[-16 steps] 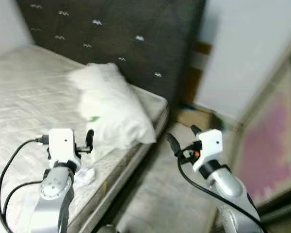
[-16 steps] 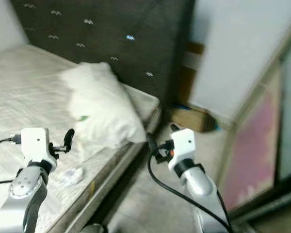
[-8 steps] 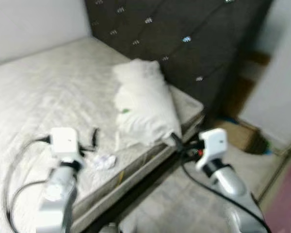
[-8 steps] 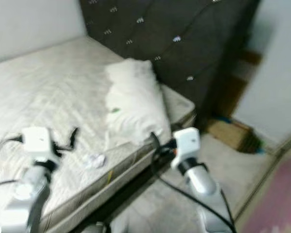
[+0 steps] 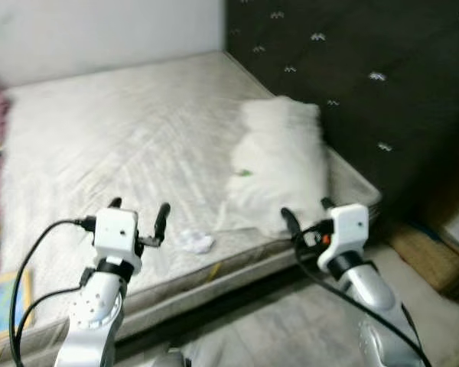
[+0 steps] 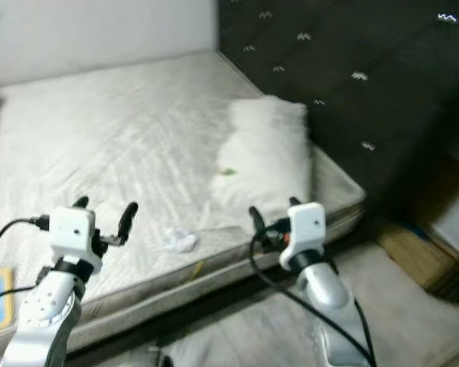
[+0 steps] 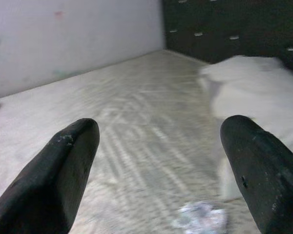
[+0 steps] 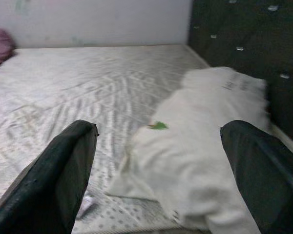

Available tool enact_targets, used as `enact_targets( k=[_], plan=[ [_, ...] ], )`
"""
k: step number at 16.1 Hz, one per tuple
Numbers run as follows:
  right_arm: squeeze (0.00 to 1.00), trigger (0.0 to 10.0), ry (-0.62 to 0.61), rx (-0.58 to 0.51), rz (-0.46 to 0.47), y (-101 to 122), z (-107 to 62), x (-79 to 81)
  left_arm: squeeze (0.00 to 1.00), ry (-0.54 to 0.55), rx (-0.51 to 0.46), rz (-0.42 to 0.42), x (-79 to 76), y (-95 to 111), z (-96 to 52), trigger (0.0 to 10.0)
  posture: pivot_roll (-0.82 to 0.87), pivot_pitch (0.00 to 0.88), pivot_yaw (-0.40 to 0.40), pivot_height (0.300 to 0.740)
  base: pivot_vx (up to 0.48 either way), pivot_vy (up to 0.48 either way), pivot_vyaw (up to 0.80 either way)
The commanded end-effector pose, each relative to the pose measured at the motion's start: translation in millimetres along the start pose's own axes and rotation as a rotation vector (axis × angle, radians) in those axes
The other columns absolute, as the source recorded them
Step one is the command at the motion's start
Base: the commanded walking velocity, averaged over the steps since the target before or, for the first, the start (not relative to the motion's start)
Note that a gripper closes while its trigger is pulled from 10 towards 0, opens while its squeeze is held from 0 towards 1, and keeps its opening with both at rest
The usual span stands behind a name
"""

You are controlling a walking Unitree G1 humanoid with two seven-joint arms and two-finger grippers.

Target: Clean up the room

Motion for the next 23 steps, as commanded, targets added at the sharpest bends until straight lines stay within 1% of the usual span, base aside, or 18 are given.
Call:
enact_targets(
  k=[1,7,10,11,12,17,23],
  plan=[
    [0.0,10.0,0.024,-0.008,0.011,2.1,2.1,7.0,0.0,0.029,0.022,-0.003,5.8,-4.3,-1.4,10.0,-0.02,0.05,-0.048,0.74,0.0,0.0,0.8],
    [0.0,10.0,0.035,-0.002,0.019,0.1,3.2,8.1,0.0,0.042,0.022,-0.046,4.5,-4.5,1.0,10.0,-0.02,0.044,-0.05,0.74,0.0,0.0,0.8],
    [0.0,10.0,0.042,-0.008,0.019,1.5,4.9,9.2,0.0,0.029,0.019,-0.049,4.4,-3.3,3.3,10.0,-0.03,0.052,-0.048,0.74,0.0,0.0,0.8],
    [0.0,10.0,0.041,-0.009,0.027,1.8,5.5,9.0,0.0,0.024,0.016,-0.054,4.0,-2.6,4.1,10.0,-0.03,0.066,-0.047,0.74,0.0,0.0,0.0],
    [0.0,10.0,0.033,-0.011,0.042,1.8,5.9,7.8,0.0,0.011,0.009,-0.077,2.7,-0.9,4.9,10.0,-0.03,0.067,-0.047,0.74,0.0,0.0,0.0],
    [0.0,10.0,0.036,-0.011,0.041,1.9,5.2,8.4,0.0,-0.003,0.009,-0.074,0.4,-0.4,3.9,10.0,-0.03,0.063,-0.049,0.74,0.0,0.0,0.0],
    [0.0,10.0,0.046,-0.011,0.029,2.1,5.0,9.8,0.0,-0.015,0.014,-0.075,-1.2,-1.4,2.8,10.0,-0.03,0.058,-0.051,0.74,0.259,0.0,0.0]
  ],
)
Point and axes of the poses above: a point about 5 cm out from each wrist's last joint towards the gripper, its own z axis pointing out of the wrist towards the gripper, its own y axis along the axis of the wrist's last joint, x = y × z, the point moved 2 cm from there along z, pointing out of the wrist towards the gripper, and after that the axes turned 4 degrees about -z, right-handed, at the moved point
